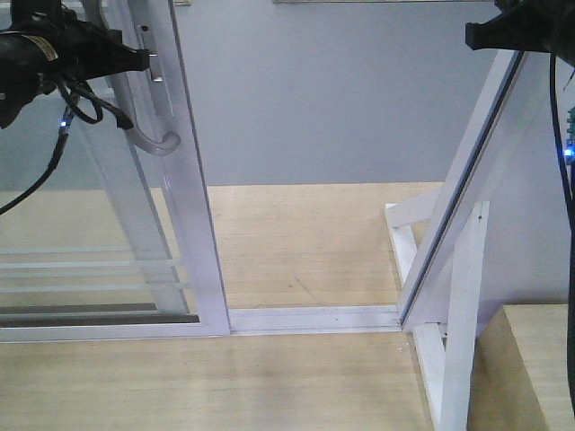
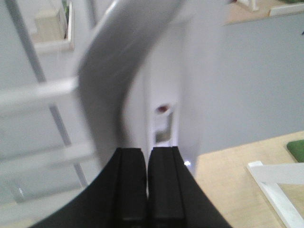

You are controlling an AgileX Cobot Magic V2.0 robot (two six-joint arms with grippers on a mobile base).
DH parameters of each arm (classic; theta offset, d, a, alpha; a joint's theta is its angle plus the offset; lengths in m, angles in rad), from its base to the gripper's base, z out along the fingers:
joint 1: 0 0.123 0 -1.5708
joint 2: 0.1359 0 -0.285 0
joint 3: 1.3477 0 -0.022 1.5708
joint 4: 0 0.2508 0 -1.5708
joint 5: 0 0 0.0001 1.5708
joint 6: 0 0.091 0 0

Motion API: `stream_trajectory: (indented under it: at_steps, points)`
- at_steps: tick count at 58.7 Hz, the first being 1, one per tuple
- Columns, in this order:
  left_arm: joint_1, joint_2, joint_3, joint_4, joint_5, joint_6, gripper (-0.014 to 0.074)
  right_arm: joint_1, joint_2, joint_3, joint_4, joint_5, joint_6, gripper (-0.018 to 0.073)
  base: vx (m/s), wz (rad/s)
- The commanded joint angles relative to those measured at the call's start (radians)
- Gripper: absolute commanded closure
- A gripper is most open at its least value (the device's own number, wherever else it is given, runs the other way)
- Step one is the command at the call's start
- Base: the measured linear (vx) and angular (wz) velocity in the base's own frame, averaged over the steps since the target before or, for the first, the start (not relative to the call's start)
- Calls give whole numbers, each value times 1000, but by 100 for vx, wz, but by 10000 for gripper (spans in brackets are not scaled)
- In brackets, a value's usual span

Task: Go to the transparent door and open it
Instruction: 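Slide the door further open with the left gripper holding the handle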

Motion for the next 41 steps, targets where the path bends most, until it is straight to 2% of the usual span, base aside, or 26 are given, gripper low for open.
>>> stream_trajectory:
  at_steps: [1, 10, 19, 31, 41]
  points:
    - [1, -64, -3, -1, -83, 28, 468, -4, -42, -30, -4, -78, 2, 316, 0, 0]
    - [1, -91, 43, -3, -81, 28, 468, -4, -37, -30, -4, -76, 2, 316, 0, 0]
    - [0, -169, 164, -3, -131, 28, 468, -4, -38, -30, -5, -41, 0, 316, 0, 0]
    - [0, -333, 360, 2, -159, 56, 468, -1, -67, -30, -8, 101, 0, 319, 0, 0]
    - [-1, -494, 512, 1, -152, 71, 468, -1, -130, -29, 1, 215, 0, 389, 0, 0]
